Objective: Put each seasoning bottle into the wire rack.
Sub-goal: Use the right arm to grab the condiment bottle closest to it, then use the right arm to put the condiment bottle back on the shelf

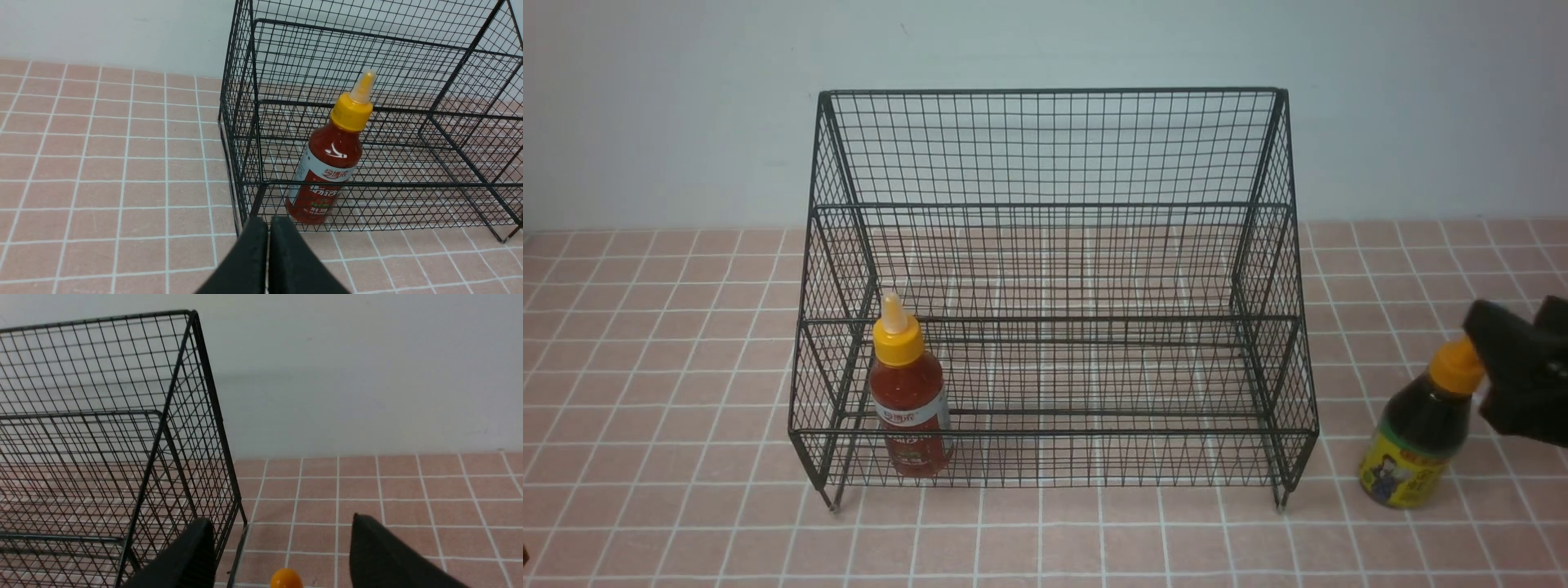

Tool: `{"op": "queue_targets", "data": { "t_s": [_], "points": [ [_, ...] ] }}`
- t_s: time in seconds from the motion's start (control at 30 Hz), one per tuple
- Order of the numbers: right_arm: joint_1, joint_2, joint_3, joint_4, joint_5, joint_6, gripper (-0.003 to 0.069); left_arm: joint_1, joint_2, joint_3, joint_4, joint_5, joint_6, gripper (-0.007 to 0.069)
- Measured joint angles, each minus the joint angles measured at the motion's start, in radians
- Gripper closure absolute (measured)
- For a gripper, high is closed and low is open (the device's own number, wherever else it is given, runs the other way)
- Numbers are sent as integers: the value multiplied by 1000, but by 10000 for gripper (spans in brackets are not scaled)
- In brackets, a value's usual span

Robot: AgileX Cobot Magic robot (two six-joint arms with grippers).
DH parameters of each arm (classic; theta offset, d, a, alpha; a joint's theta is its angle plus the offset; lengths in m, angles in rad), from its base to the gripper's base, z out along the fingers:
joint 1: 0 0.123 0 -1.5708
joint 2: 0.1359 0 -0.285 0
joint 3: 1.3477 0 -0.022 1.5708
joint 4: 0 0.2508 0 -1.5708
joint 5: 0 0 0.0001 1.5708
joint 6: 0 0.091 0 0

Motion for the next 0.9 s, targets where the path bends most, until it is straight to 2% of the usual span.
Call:
{"op": "queue_targets", "data": {
  "t_s": [0.07,0.2,0.27,0.37,0.5,0.77,0.9],
  "points": [
    [0,82,-22,0,-34,0,211,0,0,0,0,0,0,631],
    [0,232,-47,0,-66,0,214,0,0,0,-1,0,0,631],
    [0,274,-48,0,-69,0,253,0,0,0,-1,0,0,631],
    [0,294,-49,-13,-77,-11,377,0,0,0,-1,0,0,631],
    [0,236,-48,-20,-48,-21,373,0,0,0,-2,0,0,631],
    [0,-79,-138,-49,101,-11,373,0,0,0,-2,0,0,631],
    [0,-198,-203,-158,137,129,373,0,0,0,-2,0,0,631]
  ]
}}
